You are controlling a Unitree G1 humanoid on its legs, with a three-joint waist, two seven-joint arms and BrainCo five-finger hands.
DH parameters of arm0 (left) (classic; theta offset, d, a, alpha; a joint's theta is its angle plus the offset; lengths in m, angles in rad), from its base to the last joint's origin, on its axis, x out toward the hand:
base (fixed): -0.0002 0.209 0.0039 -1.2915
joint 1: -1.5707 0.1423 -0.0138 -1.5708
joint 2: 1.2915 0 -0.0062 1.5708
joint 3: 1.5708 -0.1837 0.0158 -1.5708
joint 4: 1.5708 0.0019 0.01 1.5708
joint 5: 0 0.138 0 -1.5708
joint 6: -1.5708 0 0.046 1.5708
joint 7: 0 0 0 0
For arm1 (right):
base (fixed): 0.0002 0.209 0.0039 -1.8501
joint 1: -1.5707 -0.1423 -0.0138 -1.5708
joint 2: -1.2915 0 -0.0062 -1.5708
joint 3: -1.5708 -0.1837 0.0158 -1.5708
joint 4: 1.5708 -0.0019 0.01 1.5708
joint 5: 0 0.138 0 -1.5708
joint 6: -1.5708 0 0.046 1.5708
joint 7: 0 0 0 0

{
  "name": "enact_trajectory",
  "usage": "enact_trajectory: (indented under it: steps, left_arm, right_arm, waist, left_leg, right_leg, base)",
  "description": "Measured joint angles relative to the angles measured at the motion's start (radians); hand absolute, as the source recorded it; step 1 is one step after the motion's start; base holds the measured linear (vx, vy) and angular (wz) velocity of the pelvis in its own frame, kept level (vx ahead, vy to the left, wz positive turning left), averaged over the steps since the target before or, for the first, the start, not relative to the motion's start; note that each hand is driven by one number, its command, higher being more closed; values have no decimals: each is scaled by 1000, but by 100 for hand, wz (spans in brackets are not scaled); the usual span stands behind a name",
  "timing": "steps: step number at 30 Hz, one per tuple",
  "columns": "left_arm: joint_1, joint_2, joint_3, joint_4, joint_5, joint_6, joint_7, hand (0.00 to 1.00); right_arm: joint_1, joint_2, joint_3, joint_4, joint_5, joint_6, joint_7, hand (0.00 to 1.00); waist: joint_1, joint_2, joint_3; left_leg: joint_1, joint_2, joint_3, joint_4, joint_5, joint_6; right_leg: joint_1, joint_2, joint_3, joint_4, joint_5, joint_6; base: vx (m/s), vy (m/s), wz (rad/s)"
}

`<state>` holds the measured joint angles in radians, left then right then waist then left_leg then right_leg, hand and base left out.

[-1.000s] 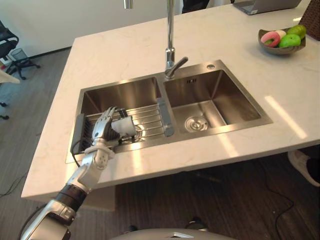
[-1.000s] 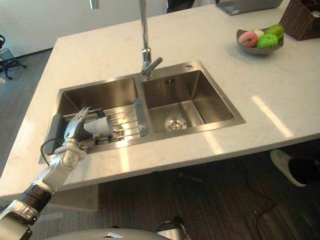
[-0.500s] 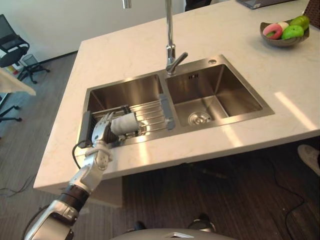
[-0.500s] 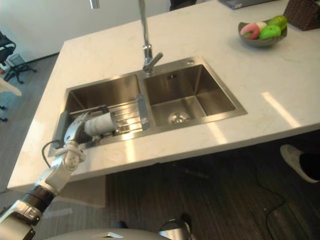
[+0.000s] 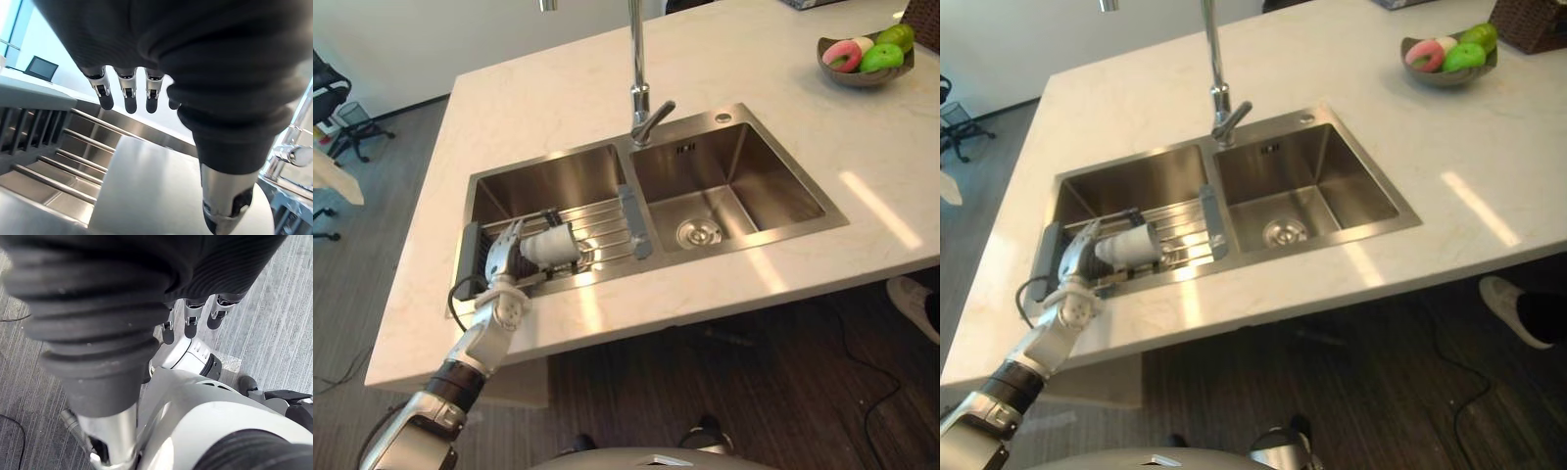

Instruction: Walk over to the sink, pick up the cup, carry it to the dishwasher, place the cup inside the dishwasher, then close the dishwasher door

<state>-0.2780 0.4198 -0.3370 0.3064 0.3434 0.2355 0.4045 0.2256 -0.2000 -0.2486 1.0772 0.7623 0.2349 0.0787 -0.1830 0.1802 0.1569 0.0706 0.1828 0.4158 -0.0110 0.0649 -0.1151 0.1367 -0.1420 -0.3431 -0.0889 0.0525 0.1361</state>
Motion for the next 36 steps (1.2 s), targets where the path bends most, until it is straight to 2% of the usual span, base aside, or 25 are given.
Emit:
enact_trajectory:
  steps: [3, 6, 12, 16, 21, 25, 27, 30, 32, 33, 36]
  left_arm:
    - [1, 0, 28, 24, -49, 7, 22, 0]
    - [3, -1, 31, 51, -44, 5, 41, 0]
    - [19, -3, 33, 66, 41, 8, 44, 0]
    - [18, -3, 32, 87, 103, 7, 16, 0]
    - [2, -2, 30, 88, 96, 22, -26, 0]
    - [-25, -2, 28, 90, 80, 29, -53, 0]
    - [-33, -2, 22, 89, 76, 51, -89, 0]
    - [-46, -2, 21, 102, 23, 141, -182, 0]
    - [-53, -4, 43, 127, -30, 225, -265, 0]
    - [-56, -6, 65, 140, -44, 227, -279, 0]
    - [-57, -12, 101, 196, -107, 178, -281, 0]
  right_arm:
    - [0, 0, -5, 0, 1, 0, 0, 0]
    - [0, 0, -8, 0, 5, 1, 1, 0]
    - [6, 3, -10, 0, 19, 1, 4, 0]
    - [7, 0, -10, -1, 21, -1, 4, 0]
    - [7, -6, -9, -2, 21, -16, 5, 0]
    - [7, -7, -8, -2, 21, -22, 6, 0]
    - [7, -6, -8, -1, 21, -23, 5, 0]
    - [7, -7, -7, -1, 21, -24, 5, 0]
    - [7, -9, -4, -1, 21, -24, 6, 0]
    - [6, -10, -2, -2, 21, -24, 6, 0]
    - [6, -13, 11, -4, 26, -23, 6, 0]
  waist:
    - [3, 0, 12]
    - [4, 0, 18]
    - [3, 0, 19]
    - [-3, 6, 20]
    - [-13, 29, 21]
    - [-13, 32, 23]
    - [-14, 28, 26]
    - [-15, 22, 30]
    - [-12, 11, 38]
    - [-11, 11, 38]
    - [-13, 9, 39]
  left_leg:
    - [0, 0, 2, 9, 2, 1]
    - [0, -2, 2, 9, 8, 4]
    - [-1, -8, 5, 10, 7, 9]
    - [-2, -4, 7, 9, -18, 6]
    - [0, 5, 10, 10, -14, -4]
    - [-1, -1, 21, 10, -10, -4]
    - [-2, -12, 20, 10, 6, 4]
    - [-11, -29, 18, 10, 47, 11]
    - [-17, -28, 18, 10, 74, 14]
    - [-17, -27, 18, 10, 78, 15]
    - [-15, -21, 19, 10, 82, 19]
  right_leg:
    - [1, -3, 3, 0, -4, -1]
    - [0, -6, 6, 0, -11, -2]
    - [-3, -13, 7, -1, -8, 1]
    - [-5, -9, 7, 0, -4, 1]
    - [-6, 1, 8, 0, 0, -1]
    - [-14, -4, 12, 5, 0, 0]
    - [-13, -16, 12, 6, 0, 0]
    - [-12, -30, 7, 5, 2, -1]
    - [-11, -29, 3, 0, 4, -7]
    - [-11, -28, 3, 0, 2, -9]
    - [-15, -25, 6, 0, -3, -13]
  base:
    - [-60, -3, -2]
    - [-64, -2, -1]
    - [-27, 1, -1]
    - [0, 0, 0]
    - [51, -21, -3]
    - [39, -6, -7]
    - [-12, -2, 2]
    - [-70, -24, 10]
    - [-109, -47, 10]
    - [-111, -49, 0]
    - [-89, -31, -6]
